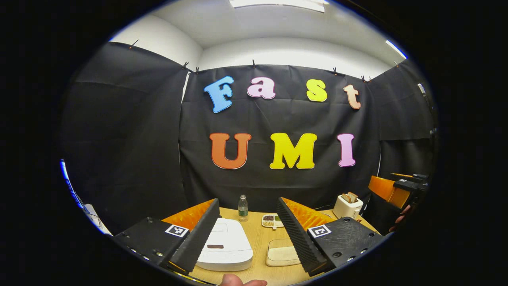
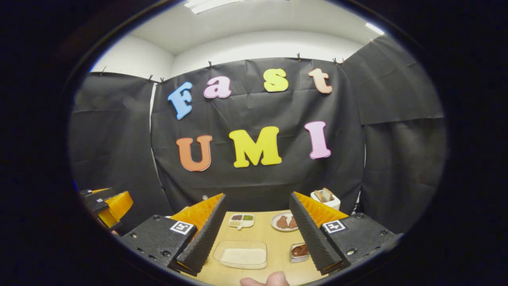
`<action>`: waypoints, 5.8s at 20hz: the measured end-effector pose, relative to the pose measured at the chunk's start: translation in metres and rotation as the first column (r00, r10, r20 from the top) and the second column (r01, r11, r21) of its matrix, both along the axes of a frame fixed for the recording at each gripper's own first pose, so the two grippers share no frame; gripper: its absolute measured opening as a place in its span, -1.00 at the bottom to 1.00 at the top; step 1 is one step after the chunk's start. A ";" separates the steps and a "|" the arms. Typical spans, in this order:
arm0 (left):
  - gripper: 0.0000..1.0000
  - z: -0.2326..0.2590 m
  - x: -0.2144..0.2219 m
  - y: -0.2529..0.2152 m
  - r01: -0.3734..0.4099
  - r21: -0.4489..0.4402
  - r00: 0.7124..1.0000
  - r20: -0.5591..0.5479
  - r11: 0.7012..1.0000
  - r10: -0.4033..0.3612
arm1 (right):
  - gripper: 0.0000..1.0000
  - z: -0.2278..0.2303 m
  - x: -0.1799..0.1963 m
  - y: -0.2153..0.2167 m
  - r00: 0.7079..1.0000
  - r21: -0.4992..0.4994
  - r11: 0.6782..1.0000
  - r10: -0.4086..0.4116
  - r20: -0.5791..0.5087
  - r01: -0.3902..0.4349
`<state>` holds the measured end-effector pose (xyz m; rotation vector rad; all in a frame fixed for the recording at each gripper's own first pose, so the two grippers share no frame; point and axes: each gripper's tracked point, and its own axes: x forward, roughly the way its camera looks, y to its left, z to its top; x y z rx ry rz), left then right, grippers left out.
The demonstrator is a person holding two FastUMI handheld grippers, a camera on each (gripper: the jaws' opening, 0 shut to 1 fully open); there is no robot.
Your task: Close the left gripper, press the button to open the rice cooker; take a wooden spoon from the chopstick holder with the right hand, scoop a spoonful of rice and pour it into the rice cooker, then put the wooden spoon back into the chopstick holder.
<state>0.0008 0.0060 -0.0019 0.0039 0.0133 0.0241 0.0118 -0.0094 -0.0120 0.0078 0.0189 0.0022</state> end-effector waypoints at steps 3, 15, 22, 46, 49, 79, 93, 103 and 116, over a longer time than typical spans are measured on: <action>0.89 -0.004 0.003 -0.001 -0.001 0.003 1.000 -0.017 1.000 0.001 | 1.00 -0.003 0.004 -0.003 1.000 0.001 1.000 -0.003 -0.006 0.003; 0.21 -0.091 0.029 0.053 -0.061 0.024 0.955 -0.290 0.998 0.065 | 1.00 -0.052 0.033 -0.023 0.995 0.024 1.000 -0.009 -0.098 0.012; -0.89 -0.155 0.048 0.077 -0.069 -0.069 0.878 -0.478 0.995 0.028 | 1.00 -0.072 0.050 -0.033 0.990 0.022 1.000 -0.012 -0.142 0.016; -1.00 -0.276 0.079 0.114 -0.200 -0.262 0.728 -0.685 0.944 -0.036 | 1.00 -0.131 0.057 -0.040 0.955 -0.002 1.000 -0.016 -0.295 0.016; -1.00 -0.277 0.079 0.115 -0.184 -0.244 0.704 -0.708 0.952 -0.046 | 1.00 -0.133 0.051 -0.036 0.954 0.012 1.000 -0.002 -0.299 0.006; 0.89 -0.071 0.102 0.068 -0.089 -0.085 0.990 -0.120 0.992 0.078 | 1.00 -0.161 0.041 -0.140 0.958 0.019 0.999 -0.029 -0.286 0.036; 0.89 -0.057 0.072 0.020 -0.158 -0.046 0.980 -0.130 0.986 0.151 | 0.36 -0.331 0.144 -0.210 0.845 0.148 0.988 0.051 -0.532 0.034; 0.89 -0.072 0.047 0.034 -0.251 -0.014 0.953 -0.178 0.968 0.244 | -0.44 -0.343 0.161 -0.206 0.822 0.241 0.970 0.119 -0.557 0.022; 0.89 -0.072 0.041 0.079 -0.181 -0.066 0.977 -0.128 0.981 0.172 | -0.75 -0.296 0.138 -0.192 0.852 0.079 0.992 -0.045 -0.521 0.100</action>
